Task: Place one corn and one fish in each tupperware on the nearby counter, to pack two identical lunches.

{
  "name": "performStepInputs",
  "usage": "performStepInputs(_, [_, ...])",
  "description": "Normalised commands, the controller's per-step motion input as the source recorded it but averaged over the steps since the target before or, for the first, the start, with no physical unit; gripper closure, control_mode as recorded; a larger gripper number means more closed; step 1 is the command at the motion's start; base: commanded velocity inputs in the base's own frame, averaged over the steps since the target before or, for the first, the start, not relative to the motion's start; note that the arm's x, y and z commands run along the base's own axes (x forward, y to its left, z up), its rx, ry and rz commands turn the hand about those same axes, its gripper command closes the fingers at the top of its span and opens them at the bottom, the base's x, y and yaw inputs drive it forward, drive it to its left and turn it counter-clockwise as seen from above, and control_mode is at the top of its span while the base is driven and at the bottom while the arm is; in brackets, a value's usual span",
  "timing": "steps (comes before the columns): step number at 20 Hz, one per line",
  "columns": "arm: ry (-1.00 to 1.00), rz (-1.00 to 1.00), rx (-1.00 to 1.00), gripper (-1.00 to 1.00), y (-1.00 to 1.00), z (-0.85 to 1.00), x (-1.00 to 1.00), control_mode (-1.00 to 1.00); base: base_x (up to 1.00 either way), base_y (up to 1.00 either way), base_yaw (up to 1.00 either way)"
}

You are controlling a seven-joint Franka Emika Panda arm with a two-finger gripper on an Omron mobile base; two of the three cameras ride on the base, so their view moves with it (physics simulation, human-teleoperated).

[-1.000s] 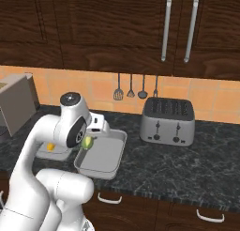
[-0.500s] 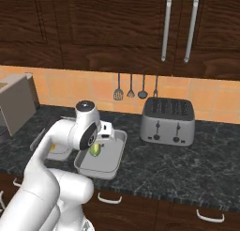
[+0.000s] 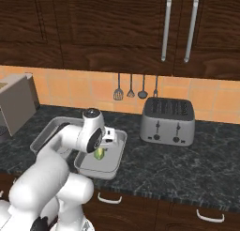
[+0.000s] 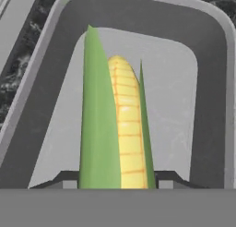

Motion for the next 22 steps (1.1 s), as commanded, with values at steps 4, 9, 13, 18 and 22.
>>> performStepInputs(4, [0.14, 0.00, 0.00, 1.00, -0.05, -0.43, 0.46, -1.00, 0.00, 0.00, 0.00])
performStepInputs(9, [0.09, 0.00, 0.00, 1.00, -0.11, -0.34, 0.21, -1.00, 0.00, 0.00, 0.00])
performStepInputs(13, [0.02, 0.00, 0.00, 1.00, -0.10, -0.24, 0.13, -1.00, 0.00, 0.00, 0.00])
performStepInputs(18, [0.01, 0.00, 0.00, 1.00, -0.05, -0.45, 0.09, -1.00, 0.00, 0.00, 0.00])
performStepInputs(22, [0.02, 0.00, 0.00, 1.00, -0.03, -0.42, 0.17, -1.00, 0.00, 0.00, 0.00])
